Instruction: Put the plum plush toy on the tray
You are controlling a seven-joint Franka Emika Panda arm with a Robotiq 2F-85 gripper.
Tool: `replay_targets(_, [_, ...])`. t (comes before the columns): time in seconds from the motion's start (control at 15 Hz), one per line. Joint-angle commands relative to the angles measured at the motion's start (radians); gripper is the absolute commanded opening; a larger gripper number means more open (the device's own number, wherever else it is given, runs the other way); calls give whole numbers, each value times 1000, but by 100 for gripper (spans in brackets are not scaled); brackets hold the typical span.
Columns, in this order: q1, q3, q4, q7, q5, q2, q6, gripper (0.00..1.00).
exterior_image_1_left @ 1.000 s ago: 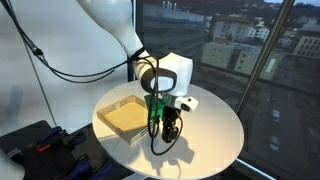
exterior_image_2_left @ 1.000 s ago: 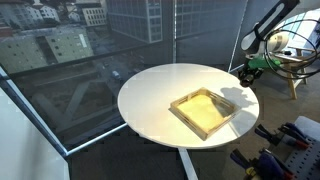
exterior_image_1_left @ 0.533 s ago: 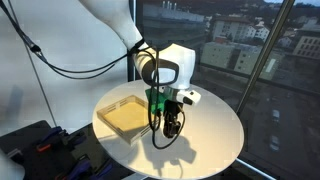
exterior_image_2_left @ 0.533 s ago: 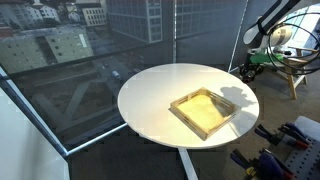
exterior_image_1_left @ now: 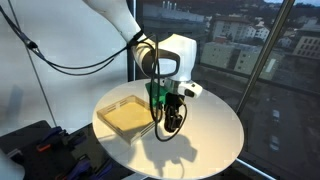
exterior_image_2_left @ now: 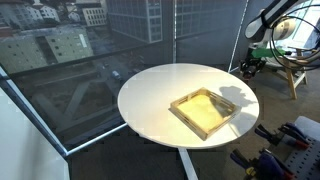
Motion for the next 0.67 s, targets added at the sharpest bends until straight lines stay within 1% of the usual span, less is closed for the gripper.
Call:
replay_targets(0.0, [-7,13,-18,-67,-8,-44,-30,34])
replay_targets(0.33, [-15,32,-19,-186,-5,-55,-37,34])
replay_targets(0.6, [-13,41,-19,-242,-8,-60,-49,34])
